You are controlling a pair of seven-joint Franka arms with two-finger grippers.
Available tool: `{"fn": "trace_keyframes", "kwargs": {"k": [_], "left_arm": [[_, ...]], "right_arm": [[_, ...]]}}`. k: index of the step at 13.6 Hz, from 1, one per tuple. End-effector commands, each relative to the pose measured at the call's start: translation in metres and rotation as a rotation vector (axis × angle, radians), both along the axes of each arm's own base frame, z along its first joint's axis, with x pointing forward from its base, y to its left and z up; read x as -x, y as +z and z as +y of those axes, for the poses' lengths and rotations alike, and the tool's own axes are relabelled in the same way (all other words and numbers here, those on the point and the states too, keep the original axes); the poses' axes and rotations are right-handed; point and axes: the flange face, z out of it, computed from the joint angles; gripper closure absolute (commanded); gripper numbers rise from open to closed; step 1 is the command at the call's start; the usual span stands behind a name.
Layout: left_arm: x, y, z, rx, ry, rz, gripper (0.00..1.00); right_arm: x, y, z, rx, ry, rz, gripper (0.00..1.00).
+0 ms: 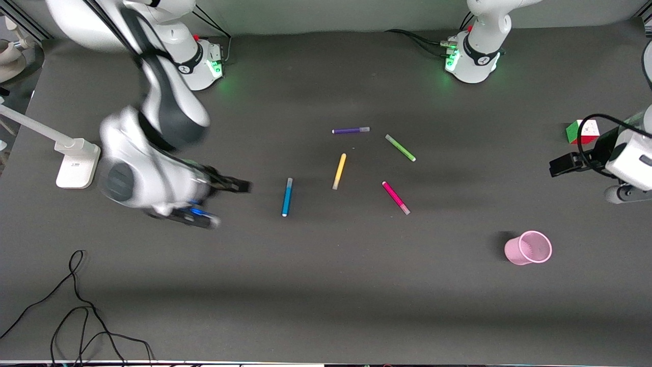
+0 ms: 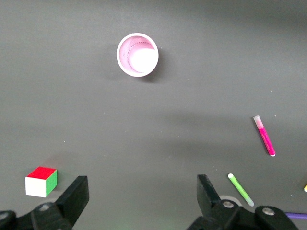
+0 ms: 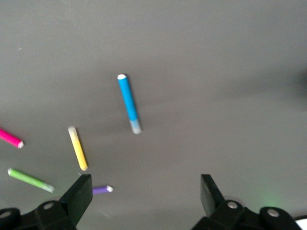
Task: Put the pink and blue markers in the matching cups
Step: 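Reach the right gripper to the blue marker while the left reaches pink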
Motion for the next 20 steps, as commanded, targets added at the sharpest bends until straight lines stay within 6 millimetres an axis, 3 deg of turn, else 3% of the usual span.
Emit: {"fn": "trace_keyframes", "kwargs": {"k": [1, 4, 6, 9, 11, 12, 14, 15, 17, 20], "left_arm": [[-0.017, -0.020, -0.003, 0.015, -0.010, -0.001, 0.00], [-0.029, -0.049, -0.053, 0.026, -0.010, 0.004, 0.00], [-0.035, -0.073, -0.098, 0.030, 0.038, 0.001, 0.00], [-0.038, -0.111, -0.162, 0.035, 0.117, -0.007, 0.00], [-0.038, -0.135, -0.197, 0.037, 0.144, -0.017, 0.00], [-0.038, -0.151, -0.211, 0.030, 0.176, -0.021, 0.00], [-0.029, -0.191, -0.245, 0.008, 0.213, 0.002, 0.00], [-0.021, -0.207, -0.262, -0.007, 0.229, 0.022, 0.00], [-0.002, -0.246, -0.282, -0.030, 0.238, 0.028, 0.00], [0.041, -0.298, -0.305, -0.004, 0.278, -0.043, 0.00]], "right_arm": [[-0.018, -0.067, 0.046, -0.020, -0.104, 0.030, 0.00], [-0.005, -0.129, 0.068, 0.007, -0.096, 0.059, 0.00], [-0.004, -0.154, 0.066, 0.012, -0.108, 0.062, 0.02], [-0.005, -0.174, 0.064, 0.044, -0.091, 0.030, 0.14], [-0.008, -0.183, 0.061, 0.050, -0.096, 0.016, 0.25], [-0.009, -0.187, 0.058, 0.059, -0.093, 0.009, 0.35], [-0.010, -0.190, 0.054, 0.062, -0.098, 0.013, 0.78], [-0.010, -0.190, 0.053, 0.060, -0.100, 0.012, 0.86], [-0.012, -0.195, 0.052, 0.056, -0.110, 0.009, 1.00], [-0.018, -0.182, 0.045, 0.054, -0.118, -0.001, 1.00]]}}
